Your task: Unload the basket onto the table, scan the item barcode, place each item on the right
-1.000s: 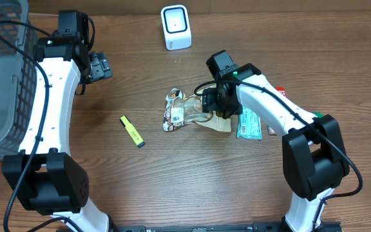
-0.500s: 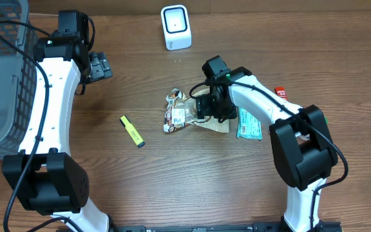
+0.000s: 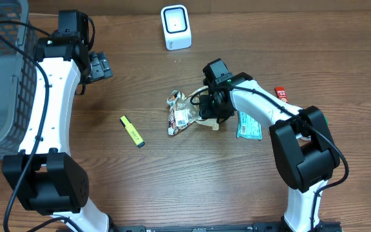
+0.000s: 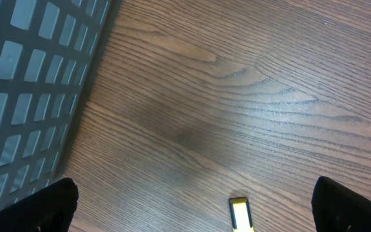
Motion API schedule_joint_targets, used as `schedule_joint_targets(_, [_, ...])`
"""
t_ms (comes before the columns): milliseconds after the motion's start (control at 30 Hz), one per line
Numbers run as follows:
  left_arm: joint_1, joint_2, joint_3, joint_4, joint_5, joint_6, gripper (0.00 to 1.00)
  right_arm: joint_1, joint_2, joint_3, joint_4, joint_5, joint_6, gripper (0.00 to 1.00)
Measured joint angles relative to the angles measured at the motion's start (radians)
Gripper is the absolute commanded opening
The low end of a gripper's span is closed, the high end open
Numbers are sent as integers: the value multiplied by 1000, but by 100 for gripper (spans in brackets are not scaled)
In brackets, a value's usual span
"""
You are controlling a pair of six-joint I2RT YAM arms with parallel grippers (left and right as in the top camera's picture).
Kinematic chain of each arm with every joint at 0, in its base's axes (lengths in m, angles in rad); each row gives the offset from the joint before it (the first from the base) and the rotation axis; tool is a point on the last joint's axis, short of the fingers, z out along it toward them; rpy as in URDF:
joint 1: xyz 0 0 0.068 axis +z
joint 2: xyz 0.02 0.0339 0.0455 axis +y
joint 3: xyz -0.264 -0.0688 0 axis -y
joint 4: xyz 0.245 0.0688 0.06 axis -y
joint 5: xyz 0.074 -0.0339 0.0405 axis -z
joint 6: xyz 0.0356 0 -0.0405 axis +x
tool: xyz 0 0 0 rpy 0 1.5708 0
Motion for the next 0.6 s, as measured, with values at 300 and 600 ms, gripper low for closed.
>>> schedule_joint_targets(300, [0, 0, 0, 0, 0, 0, 100, -2, -9, 5, -53, -37, 0, 15])
schedule_joint_targets(600, [0, 0, 0, 0, 0, 0, 100, -2, -35, 5, -62, -73, 0, 44])
